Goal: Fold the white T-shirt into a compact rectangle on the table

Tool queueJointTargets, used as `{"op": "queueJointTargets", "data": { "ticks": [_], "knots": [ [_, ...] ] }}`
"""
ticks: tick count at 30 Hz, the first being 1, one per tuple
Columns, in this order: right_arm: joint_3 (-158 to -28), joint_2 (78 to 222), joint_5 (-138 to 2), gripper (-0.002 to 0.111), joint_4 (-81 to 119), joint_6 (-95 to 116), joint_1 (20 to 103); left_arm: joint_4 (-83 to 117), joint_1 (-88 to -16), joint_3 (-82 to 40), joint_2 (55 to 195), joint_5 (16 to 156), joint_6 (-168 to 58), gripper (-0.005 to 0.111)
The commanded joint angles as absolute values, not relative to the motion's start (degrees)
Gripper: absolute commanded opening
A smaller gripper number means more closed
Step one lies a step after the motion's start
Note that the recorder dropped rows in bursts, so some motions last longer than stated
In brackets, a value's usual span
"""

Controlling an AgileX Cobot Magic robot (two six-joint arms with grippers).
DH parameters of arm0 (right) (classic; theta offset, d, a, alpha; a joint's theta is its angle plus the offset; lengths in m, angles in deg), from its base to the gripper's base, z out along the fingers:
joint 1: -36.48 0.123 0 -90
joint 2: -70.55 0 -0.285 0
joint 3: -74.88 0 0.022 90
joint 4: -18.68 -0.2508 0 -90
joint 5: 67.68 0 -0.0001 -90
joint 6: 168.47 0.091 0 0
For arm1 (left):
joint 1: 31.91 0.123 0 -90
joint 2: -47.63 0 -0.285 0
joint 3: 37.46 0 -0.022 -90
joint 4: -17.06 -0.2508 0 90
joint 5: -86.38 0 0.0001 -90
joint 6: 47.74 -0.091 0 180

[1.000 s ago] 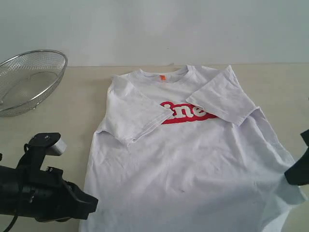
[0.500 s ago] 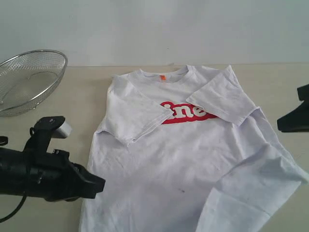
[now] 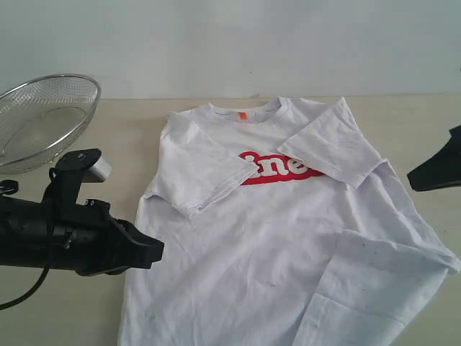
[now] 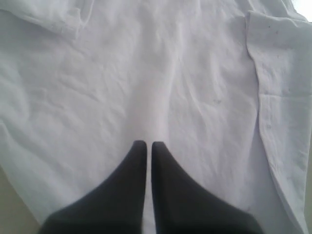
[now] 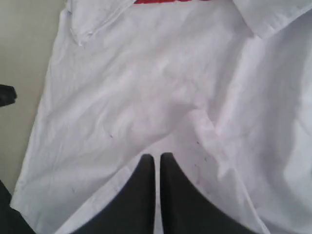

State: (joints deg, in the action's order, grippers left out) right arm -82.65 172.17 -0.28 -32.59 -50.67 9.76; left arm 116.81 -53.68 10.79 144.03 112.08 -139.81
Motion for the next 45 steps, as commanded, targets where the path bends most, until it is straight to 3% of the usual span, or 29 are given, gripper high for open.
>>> {"op": "queueJointTargets", "data": {
  "ticks": [1,7,8,16,30,33,37,41,43,45],
  "knots": [
    [-83.00,172.80,-3.53,0.007,-23.77,-45.72,9.78,117.00,-53.79,10.55,144.07,111.84,-139.37,0.004],
    [-83.00,177.42,-8.97,0.055,-20.64,-44.29,14.30,117.00,-53.79,10.55,144.07,111.84,-139.37,0.004],
    [-83.00,178.17,-9.90,0.059,-19.42,-44.29,15.51,117.00,-53.79,10.55,144.07,111.84,-139.37,0.004],
    [-83.00,185.25,-17.65,0.059,-7.56,-39.56,25.11,117.00,-53.79,10.55,144.07,111.84,-139.37,0.004],
    [-83.62,186.24,-12.74,0.059,-10.43,-38.76,25.83,117.00,-53.79,10.55,144.07,111.84,-139.12,0.004],
    [-85.21,186.24,-8.76,0.056,-12.71,-40.72,25.83,117.00,-53.79,10.55,144.07,111.84,-139.12,0.004],
    [-86.08,186.24,-7.03,0.038,-12.45,-40.84,25.83,117.00,-53.79,10.55,144.07,111.84,-139.12,0.004],
    [-86.08,186.24,-7.03,0.042,-9.17,-39.58,25.83,117.00,-53.79,10.55,144.07,111.84,-139.12,0.004],
    [-86.08,186.32,-6.95,0.031,-7.98,-39.65,25.83,117.00,-53.79,10.55,144.07,111.84,-139.12,0.004],
    [-86.08,186.32,-7.09,0.000,-8.26,-40.19,25.83,117.00,-53.79,10.55,144.07,111.84,-139.12,0.004]
  ]
}}
